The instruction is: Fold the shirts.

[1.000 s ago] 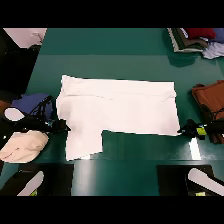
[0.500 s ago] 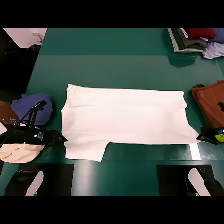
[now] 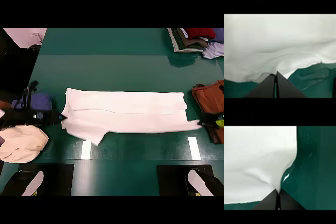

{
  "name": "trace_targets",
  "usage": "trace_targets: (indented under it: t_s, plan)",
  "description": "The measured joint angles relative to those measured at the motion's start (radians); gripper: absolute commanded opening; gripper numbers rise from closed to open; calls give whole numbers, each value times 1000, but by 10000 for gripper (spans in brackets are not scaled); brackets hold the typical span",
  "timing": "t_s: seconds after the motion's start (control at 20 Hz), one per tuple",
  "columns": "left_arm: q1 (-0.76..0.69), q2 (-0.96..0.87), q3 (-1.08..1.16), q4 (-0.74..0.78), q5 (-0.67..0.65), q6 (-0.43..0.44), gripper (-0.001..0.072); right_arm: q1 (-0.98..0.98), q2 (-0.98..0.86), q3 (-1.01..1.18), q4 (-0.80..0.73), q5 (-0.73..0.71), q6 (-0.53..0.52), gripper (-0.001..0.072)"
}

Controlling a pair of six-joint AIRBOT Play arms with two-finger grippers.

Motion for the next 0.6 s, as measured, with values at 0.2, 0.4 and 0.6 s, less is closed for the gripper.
trace_targets:
  t_s: [0.2,0.4,0.6]
  plan:
    - [0,-215,129,-4,131,34,22,64,-212,151,0,-45,13,13]
    - [-1,-402,251,-6,206,61,23,98,-404,296,6,-68,21,14]
    - [-1,-526,325,-9,277,72,57,102,-563,424,84,-82,23,16]
